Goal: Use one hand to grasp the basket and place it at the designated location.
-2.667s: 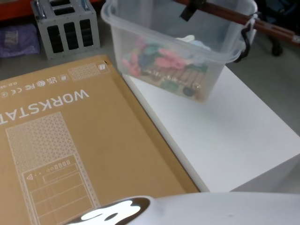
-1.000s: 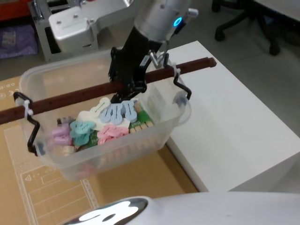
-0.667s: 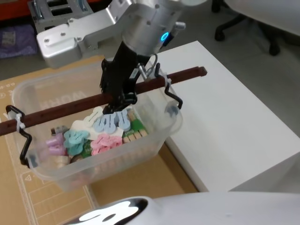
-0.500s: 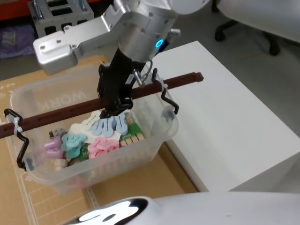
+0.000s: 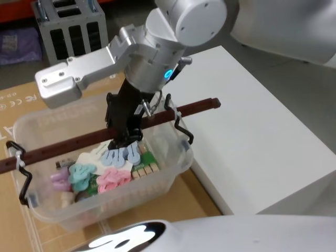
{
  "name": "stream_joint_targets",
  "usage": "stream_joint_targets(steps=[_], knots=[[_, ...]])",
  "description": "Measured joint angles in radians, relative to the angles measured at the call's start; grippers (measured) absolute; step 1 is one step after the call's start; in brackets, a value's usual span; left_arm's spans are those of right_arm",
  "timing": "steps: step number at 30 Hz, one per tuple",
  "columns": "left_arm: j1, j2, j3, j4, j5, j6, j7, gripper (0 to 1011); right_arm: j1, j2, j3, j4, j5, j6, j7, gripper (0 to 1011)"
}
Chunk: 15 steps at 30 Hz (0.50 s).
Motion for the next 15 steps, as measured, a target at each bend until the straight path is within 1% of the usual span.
stream_joint_targets(steps=[4, 5, 10, 15], knots=[[0.0, 0.0, 0.0, 0.0, 0.0, 0.0, 0.0, 0, -0.008, -0.003, -0.016, -0.003, -0.018, -0.004, -0.018, 227], [0.0, 0.0, 0.0, 0.0, 0.0, 0.0, 0.0, 0, -0.008, -0.003, -0.016, -0.003, -0.018, -0.004, -0.018, 227], [0.0, 0.0, 0.0, 0.0, 0.0, 0.0, 0.0, 0, -0.014, -0.006, -0.041, -0.019, -0.043, -0.003, -0.031, 227], [0.0, 0.0, 0.0, 0.0, 0.0, 0.0, 0.0, 0, -0.017, -0.006, -0.058, -0.027, -0.059, 0.003, -0.038, 227]])
